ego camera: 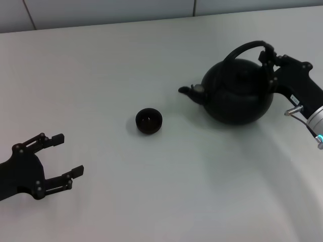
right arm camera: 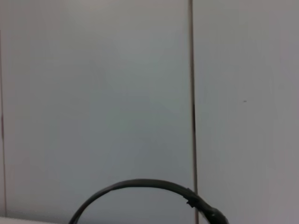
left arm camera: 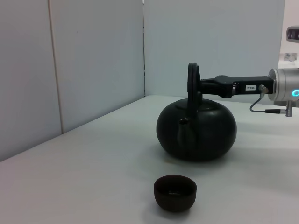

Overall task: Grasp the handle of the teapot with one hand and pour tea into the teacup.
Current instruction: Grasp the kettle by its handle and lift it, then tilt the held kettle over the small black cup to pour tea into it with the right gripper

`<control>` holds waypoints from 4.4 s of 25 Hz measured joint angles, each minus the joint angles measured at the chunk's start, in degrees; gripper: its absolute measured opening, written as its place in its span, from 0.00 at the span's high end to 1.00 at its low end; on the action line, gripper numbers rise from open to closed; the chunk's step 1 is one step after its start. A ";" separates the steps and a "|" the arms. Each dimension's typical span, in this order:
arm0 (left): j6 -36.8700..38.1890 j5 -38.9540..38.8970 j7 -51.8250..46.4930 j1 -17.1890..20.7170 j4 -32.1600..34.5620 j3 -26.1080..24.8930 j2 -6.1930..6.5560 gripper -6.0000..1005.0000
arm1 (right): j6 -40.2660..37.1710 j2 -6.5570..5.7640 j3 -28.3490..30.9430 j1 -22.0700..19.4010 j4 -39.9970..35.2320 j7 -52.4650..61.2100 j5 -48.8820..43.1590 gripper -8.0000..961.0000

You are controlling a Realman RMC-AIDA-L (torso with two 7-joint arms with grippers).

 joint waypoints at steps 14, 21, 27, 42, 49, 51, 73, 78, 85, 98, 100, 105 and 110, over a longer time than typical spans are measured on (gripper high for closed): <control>-0.44 0.15 -0.03 -0.03 0.04 0.04 -0.62 0.14 | -4.60 -0.20 1.35 3.43 -7.97 8.37 -0.24 0.91; -0.13 0.14 -0.03 -0.03 0.06 0.01 -0.61 0.14 | -3.43 -0.24 -4.10 5.75 -9.04 11.02 -0.32 0.91; -0.13 0.07 -0.03 -0.04 0.06 0.12 -0.68 0.14 | -1.48 -0.27 -11.63 8.71 -12.66 17.47 -0.34 0.91; 0.05 -0.01 0.06 -0.12 -0.07 0.41 -0.80 0.14 | 0.47 -0.21 -23.58 11.99 -19.69 23.18 -0.15 0.91; 0.05 -0.01 0.06 -0.17 -0.05 0.28 -0.79 0.14 | 0.83 -0.10 -29.94 12.88 -24.51 23.10 0.02 0.91; 0.05 0.00 0.06 -0.20 -0.11 0.16 -0.79 0.14 | 1.00 -0.02 -31.84 13.02 -25.87 22.48 0.05 0.91; -0.07 0.00 -0.12 -0.89 -0.48 0.00 -1.15 0.14 | 0.90 0.00 -34.56 13.90 -26.65 9.04 0.11 0.91; -0.12 0.00 -0.45 -1.00 -0.26 0.00 -1.31 0.14 | 1.00 0.04 -35.32 14.14 -27.58 8.45 0.13 0.91; 0.04 0.00 -0.73 -1.09 -0.05 0.00 -1.40 0.14 | 1.95 0.09 -37.11 14.63 -28.54 8.23 0.08 0.91; 0.09 0.00 -0.73 -1.08 -0.14 0.00 -1.41 0.14 | 3.69 0.24 -39.60 15.64 -29.02 6.92 0.13 0.91; 0.12 0.00 -0.73 -1.08 -0.15 0.00 -1.41 0.14 | 3.86 0.26 -39.89 15.84 -29.06 6.90 0.13 0.91; 0.14 0.00 -0.73 -1.09 -0.13 0.00 -1.41 0.14 | 4.48 0.37 -41.06 16.37 -29.09 6.45 0.14 0.91; 0.14 0.00 -0.73 -1.09 -0.08 0.00 -1.41 0.14 | 4.90 0.43 -41.41 16.88 -29.04 5.93 0.19 0.90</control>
